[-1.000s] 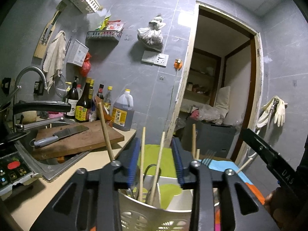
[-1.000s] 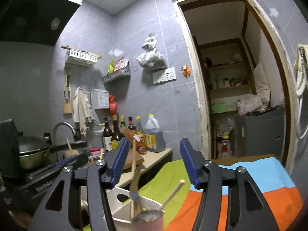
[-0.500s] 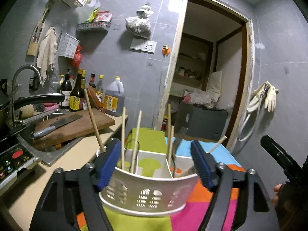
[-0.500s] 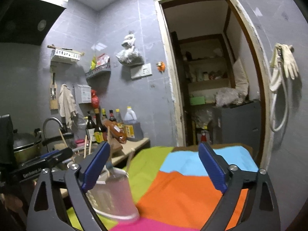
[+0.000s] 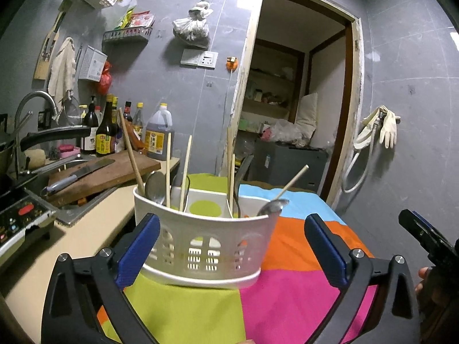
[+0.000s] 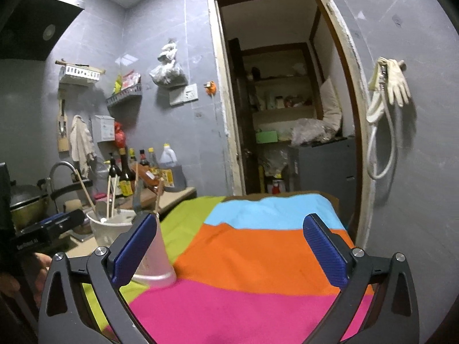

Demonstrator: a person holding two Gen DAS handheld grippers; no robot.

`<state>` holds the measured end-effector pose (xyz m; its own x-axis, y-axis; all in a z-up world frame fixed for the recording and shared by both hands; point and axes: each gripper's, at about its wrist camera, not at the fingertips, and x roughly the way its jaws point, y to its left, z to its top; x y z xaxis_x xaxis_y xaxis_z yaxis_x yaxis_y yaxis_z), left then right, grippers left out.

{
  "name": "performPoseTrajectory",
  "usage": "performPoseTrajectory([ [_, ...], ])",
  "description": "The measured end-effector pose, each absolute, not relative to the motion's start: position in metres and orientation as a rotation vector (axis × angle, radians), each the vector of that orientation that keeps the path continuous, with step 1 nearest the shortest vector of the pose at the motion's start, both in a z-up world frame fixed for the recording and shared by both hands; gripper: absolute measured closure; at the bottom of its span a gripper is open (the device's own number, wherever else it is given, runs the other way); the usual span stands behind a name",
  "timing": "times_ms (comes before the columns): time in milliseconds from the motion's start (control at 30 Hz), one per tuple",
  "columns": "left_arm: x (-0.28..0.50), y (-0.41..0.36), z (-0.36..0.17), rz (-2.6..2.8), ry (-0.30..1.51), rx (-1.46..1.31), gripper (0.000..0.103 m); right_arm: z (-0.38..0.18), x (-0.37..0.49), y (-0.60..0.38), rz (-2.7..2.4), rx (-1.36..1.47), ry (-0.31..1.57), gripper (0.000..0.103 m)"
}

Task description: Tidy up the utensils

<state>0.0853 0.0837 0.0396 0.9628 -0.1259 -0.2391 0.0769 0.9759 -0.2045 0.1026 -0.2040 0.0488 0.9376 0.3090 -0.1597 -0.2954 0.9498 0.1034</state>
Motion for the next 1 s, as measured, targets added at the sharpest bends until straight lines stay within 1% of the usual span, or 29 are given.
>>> performPoseTrajectory([
  [433,0.06,0.068,0.013,-0.091,0.26,-0.146,0.003,0.029,0.067,-0.209,0.212,0.013,0.173,0.0],
  [633,0.053,0.061,-0.001,-0.108,0.278,-0.119,0.003,0.02,0.064,-0.212,0.184,0.023,0.187,0.0],
  [1000,0.051,0.059,-0.007,-0.111,0.274,-0.098,0.003,0.012,0.066,-0.217,0.169,0.039,0.216,0.0],
])
